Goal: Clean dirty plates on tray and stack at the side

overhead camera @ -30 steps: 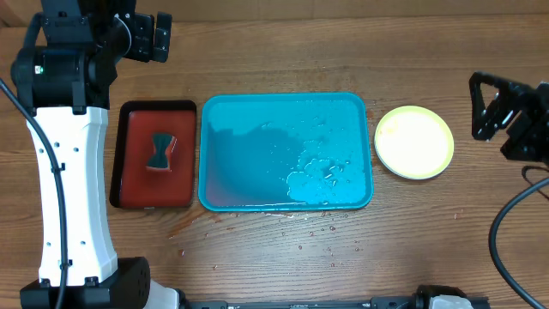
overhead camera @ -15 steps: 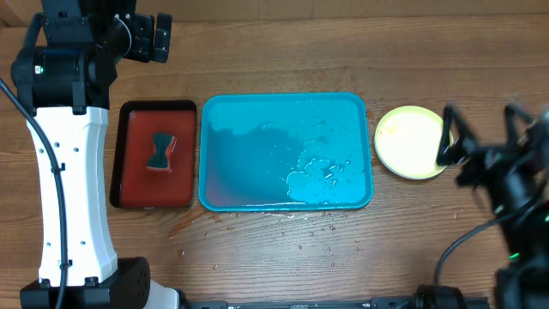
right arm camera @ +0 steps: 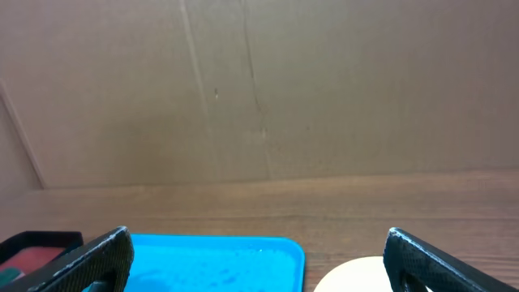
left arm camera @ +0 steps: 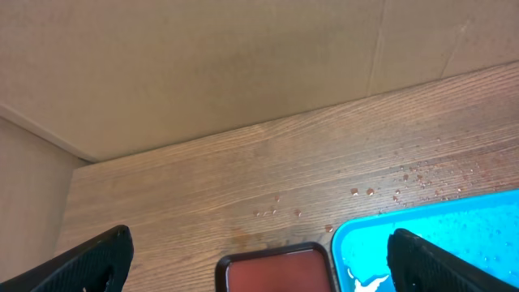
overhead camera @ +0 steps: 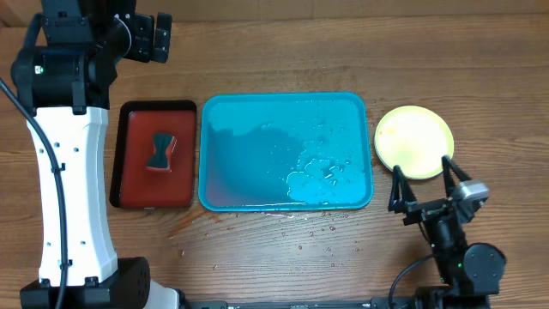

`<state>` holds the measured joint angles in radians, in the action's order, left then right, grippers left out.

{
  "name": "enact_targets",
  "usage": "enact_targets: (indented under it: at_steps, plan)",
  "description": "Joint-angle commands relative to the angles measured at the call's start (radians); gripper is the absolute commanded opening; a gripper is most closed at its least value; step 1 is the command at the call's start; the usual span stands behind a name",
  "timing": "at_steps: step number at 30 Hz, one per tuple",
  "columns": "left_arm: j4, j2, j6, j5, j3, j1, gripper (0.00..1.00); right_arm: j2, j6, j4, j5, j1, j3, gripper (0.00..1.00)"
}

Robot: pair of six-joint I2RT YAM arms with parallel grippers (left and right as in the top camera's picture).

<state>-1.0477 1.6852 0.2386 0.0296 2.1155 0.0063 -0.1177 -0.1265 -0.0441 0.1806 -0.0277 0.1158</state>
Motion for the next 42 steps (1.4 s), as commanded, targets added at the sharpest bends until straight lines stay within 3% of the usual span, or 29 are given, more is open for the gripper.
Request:
enact_targets:
  at_steps: [1, 7, 10, 34, 42]
  plan:
    - [0.004, -0.004, -0.018, -0.005, 0.000, 0.000, 1.00, 0.079, 0.005, -0.015, -0.043, -0.029, -0.057, 1.00]
    - [0.004, -0.004, -0.018, -0.005, 0.000, 0.000, 1.00, 0.116, 0.004, 0.003, -0.047, -0.035, -0.109, 1.00]
    - [0.004, -0.004, -0.018, -0.005, 0.000, 0.000, 1.00, 0.116, 0.002, 0.121, -0.048, -0.036, -0.108, 1.00]
    - [0.001, -0.007, -0.018, 0.004, 0.000, 0.000, 1.00, 0.115, -0.003, 0.114, -0.046, -0.037, -0.108, 1.00]
    - [-0.006, -0.121, -0.010, 0.023, -0.001, -0.028, 1.00, 0.115, -0.003, 0.114, -0.046, -0.037, -0.108, 1.00]
